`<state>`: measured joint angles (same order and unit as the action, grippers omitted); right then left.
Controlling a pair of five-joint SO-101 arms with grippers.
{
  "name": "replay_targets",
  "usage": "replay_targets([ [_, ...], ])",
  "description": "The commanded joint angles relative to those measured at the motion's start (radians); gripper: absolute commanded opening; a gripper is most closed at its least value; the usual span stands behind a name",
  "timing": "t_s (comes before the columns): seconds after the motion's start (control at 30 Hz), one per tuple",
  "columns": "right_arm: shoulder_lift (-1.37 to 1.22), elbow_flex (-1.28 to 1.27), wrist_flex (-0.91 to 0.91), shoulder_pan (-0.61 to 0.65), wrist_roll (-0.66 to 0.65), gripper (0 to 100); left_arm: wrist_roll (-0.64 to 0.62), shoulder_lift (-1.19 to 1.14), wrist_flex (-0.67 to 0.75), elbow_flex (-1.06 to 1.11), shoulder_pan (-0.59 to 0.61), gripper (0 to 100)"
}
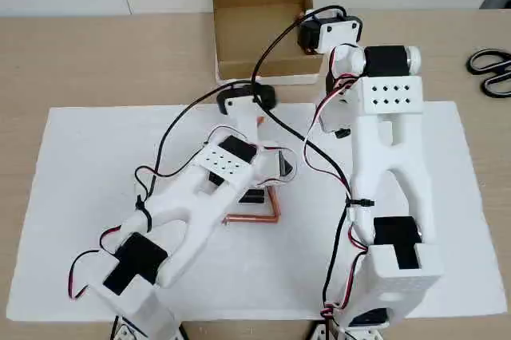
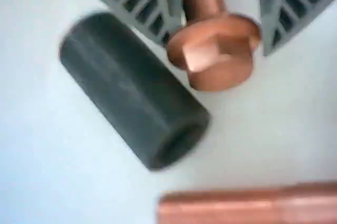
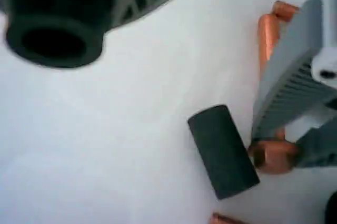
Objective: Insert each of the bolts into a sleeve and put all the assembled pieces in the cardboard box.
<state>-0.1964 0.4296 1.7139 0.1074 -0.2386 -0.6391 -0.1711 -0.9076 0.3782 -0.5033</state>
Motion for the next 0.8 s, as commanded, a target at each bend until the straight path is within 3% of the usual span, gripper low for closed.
replay_targets([
  [0.0, 0.062, 0.003, 0.007, -0.004, 0.008, 0.6, 0.123, 0.003, -0.021, -0.027, -0.012, 0],
  [0.27, 0.062, 0.003, 0.007, -0.004, 0.008, 0.6, 0.440, 0.003, -0.021, -0.027, 0.037, 0],
  [0.67, 0.062, 0.003, 0.007, -0.001, 0.008, 0.6, 0.466, 0.003, -0.020, -0.027, 0.044, 1],
  [0.77, 0.062, 0.003, 0.007, -0.001, 0.008, 0.6, 0.522, 0.003, -0.026, -0.025, 0.044, 7],
])
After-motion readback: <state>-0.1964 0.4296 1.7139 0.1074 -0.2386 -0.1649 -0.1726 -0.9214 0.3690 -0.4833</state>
